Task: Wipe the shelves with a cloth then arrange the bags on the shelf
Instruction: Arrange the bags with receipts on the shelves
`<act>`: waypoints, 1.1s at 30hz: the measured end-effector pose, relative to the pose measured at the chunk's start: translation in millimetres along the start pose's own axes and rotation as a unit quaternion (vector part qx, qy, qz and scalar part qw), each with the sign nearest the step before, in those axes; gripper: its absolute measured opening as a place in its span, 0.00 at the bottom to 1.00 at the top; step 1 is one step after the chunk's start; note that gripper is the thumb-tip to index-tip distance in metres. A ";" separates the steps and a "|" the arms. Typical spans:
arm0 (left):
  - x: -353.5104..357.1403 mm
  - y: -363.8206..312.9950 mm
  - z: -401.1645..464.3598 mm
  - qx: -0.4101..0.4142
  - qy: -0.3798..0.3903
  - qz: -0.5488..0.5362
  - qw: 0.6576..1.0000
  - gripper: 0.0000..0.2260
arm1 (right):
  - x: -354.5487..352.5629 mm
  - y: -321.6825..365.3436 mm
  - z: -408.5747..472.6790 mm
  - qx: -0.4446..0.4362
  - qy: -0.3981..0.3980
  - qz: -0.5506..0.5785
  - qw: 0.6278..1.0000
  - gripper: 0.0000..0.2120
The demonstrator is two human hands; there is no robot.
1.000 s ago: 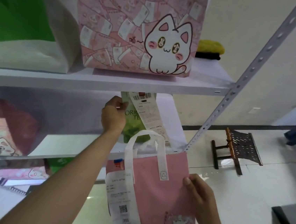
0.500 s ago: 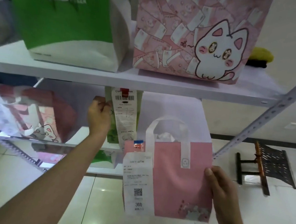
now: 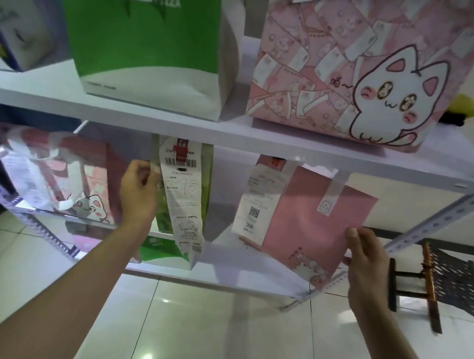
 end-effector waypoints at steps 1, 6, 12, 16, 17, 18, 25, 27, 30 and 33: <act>-0.3 0.9 -1.4 0.001 0.003 0.006 1.000 0.08 | 2.1 -4.7 4.7 0.007 0.002 -0.014 1.000 0.11; 0.5 9.3 -5.8 -0.002 0.014 0.041 0.999 0.07 | 5.4 -31.6 16.1 0.018 0.013 -0.086 0.996 0.10; 10.6 23.3 -6.6 -0.042 0.066 0.007 0.997 0.06 | 10.6 -49.7 23.6 0.030 0.017 -0.120 0.992 0.17; 17.5 21.0 -9.2 -0.018 0.071 -0.017 0.997 0.07 | 21.3 -54.9 40.2 0.030 0.032 -0.116 0.992 0.18; 18.8 21.1 -10.4 -0.016 0.071 -0.022 0.997 0.07 | 24.8 -52.5 43.8 0.026 0.035 -0.120 0.992 0.19; 20.2 21.6 -11.6 -0.015 0.069 -0.024 0.997 0.08 | 28.2 -50.0 47.0 0.024 0.040 -0.123 0.991 0.20; 25.9 25.5 -19.1 -0.024 0.040 -0.028 0.999 0.05 | 41.8 -57.4 60.3 0.012 0.055 -0.129 0.990 0.21; 26.5 25.7 -19.9 -0.030 0.035 -0.029 0.999 0.06 | 43.9 -59.1 61.2 0.005 0.053 -0.121 0.991 0.18; 26.6 26.9 -18.7 -0.034 0.038 -0.033 0.998 0.05 | 45.6 -64.2 64.9 -0.003 0.049 -0.124 0.991 0.12; 25.9 25.7 -17.2 -0.038 0.036 -0.036 0.998 0.06 | 50.2 -68.8 69.5 -0.005 0.059 -0.115 0.992 0.13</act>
Point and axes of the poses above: each hand's wrist, its own z-axis towards the middle knuckle, its own x-axis out of the palm, y = z × x, the point moved 6 cm from there along z, towards the middle knuckle, and after that the axes turned 10 degrees about -x, right-handed, at the moved point
